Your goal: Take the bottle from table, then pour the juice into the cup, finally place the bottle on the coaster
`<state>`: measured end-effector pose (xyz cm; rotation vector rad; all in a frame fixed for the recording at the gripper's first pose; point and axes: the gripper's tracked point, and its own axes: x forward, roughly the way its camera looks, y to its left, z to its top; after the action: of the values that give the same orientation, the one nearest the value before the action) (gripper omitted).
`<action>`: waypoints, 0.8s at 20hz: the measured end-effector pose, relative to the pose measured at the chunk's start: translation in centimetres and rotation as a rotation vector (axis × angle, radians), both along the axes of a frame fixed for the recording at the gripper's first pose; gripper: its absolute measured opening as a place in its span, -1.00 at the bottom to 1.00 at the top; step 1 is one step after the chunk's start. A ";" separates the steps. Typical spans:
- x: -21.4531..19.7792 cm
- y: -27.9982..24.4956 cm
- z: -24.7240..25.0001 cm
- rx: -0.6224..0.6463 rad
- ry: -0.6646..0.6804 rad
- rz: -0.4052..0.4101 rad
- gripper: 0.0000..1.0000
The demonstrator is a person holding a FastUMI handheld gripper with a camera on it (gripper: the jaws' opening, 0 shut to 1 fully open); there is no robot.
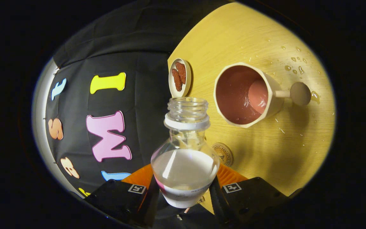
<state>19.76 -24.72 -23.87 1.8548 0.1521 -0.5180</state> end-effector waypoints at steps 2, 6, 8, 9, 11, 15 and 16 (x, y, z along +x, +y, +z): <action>0.3 0.0 -0.4 0.055 0.002 -0.016 0.45; 1.1 -0.4 -0.8 0.150 0.005 -0.041 0.45; 1.5 -0.7 -0.8 0.194 -0.004 -0.064 0.45; 1.5 -0.8 -0.9 0.215 -0.004 -0.072 0.45; 1.7 -1.4 -0.6 0.262 -0.018 -0.101 0.45; 1.7 -1.8 -0.8 0.349 -0.016 -0.140 0.45; 1.9 -1.8 -0.6 0.373 -0.024 -0.148 0.45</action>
<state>21.69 -26.49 -24.48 2.2477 0.1002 -0.6001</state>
